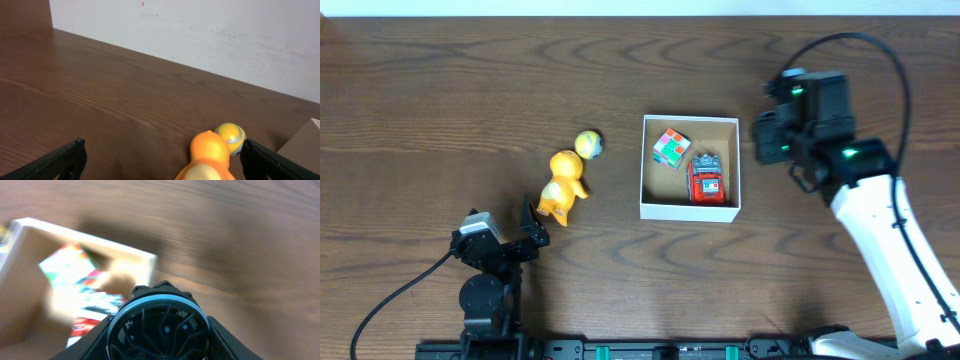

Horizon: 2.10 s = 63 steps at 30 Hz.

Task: Pack container
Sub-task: 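Carry the black gear into the box and release it, then raise the right gripper out of the box and hold aside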

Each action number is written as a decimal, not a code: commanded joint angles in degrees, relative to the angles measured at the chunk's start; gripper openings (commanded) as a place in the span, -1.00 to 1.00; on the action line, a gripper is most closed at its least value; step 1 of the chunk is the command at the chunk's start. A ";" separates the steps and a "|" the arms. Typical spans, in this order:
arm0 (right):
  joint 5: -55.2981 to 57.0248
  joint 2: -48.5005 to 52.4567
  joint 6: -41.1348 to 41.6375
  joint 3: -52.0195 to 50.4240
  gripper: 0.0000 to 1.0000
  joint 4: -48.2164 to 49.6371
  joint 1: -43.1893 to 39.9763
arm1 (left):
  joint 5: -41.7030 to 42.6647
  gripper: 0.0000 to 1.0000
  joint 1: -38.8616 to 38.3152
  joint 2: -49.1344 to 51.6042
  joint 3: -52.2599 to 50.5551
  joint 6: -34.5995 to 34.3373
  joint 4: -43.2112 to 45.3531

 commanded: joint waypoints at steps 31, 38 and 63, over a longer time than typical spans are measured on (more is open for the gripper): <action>8.98 13.05 -4.17 0.63 0.57 9.62 9.75 | -0.50 0.96 0.26 -0.02 -1.16 0.79 -2.23; 16.04 5.95 0.70 1.29 0.57 8.04 8.59 | -0.50 0.96 0.26 -0.02 -1.16 0.79 -2.23; 16.22 -1.33 6.56 1.29 0.98 -8.61 -13.03 | -0.50 0.96 0.26 -0.02 -1.16 0.79 -2.23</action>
